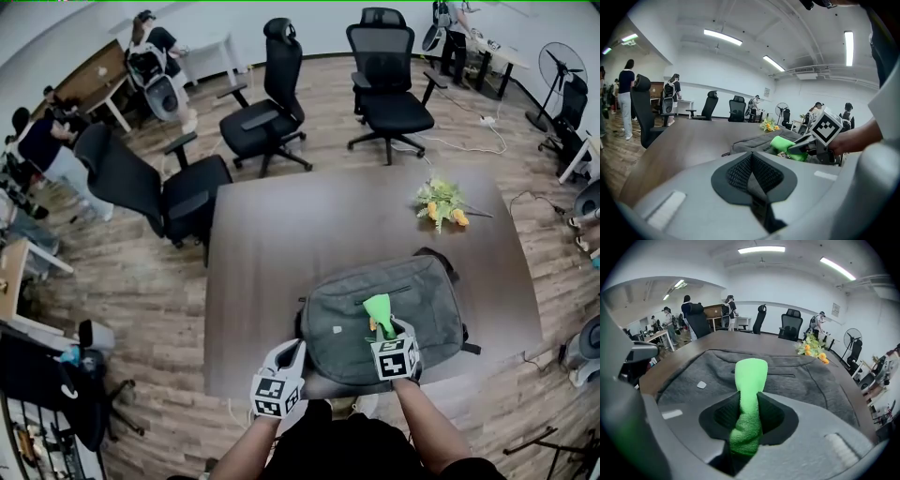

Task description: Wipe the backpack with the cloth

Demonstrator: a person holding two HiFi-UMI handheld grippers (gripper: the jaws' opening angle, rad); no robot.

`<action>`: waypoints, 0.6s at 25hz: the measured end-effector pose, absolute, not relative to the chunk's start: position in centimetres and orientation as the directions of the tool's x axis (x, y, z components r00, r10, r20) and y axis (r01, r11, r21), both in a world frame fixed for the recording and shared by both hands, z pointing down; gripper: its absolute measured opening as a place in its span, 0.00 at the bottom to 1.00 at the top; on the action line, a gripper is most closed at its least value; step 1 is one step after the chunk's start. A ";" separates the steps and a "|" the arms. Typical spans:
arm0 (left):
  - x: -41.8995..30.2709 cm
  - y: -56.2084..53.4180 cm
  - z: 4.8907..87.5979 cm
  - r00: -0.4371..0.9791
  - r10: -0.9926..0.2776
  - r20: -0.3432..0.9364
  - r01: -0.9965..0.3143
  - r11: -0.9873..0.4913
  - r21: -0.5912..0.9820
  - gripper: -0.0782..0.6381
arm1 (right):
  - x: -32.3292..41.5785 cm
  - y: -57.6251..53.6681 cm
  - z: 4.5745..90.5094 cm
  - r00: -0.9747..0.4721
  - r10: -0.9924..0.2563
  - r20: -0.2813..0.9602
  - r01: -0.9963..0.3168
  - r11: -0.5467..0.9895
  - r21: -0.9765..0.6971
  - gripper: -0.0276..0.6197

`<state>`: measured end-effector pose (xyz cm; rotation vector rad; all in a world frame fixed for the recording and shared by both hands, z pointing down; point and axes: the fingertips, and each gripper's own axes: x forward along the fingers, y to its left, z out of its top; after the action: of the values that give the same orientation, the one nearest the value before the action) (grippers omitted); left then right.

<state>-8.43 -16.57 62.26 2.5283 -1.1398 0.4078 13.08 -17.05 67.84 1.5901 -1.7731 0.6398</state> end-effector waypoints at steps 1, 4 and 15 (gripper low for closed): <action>-8.3 -16.6 62.3 0.640 -0.661 0.391 -0.758 -0.626 0.184 0.14 | 14.0 -17.0 67.6 -0.020 -0.665 0.746 -0.988 0.129 0.089 0.19; -7.7 -16.5 62.3 0.652 -0.649 0.393 -0.747 -0.640 0.183 0.14 | 16.7 -17.0 66.7 0.044 -0.674 0.737 -0.985 0.093 0.145 0.19; -5.6 -16.7 62.0 0.678 -0.630 0.378 -0.722 -0.667 0.183 0.14 | 26.8 -15.8 64.5 0.262 -0.659 0.705 -0.950 -0.049 0.307 0.19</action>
<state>-5.58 -16.74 61.99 2.5750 -1.0701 0.4078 26.78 -15.84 64.50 1.7844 -1.4728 0.4913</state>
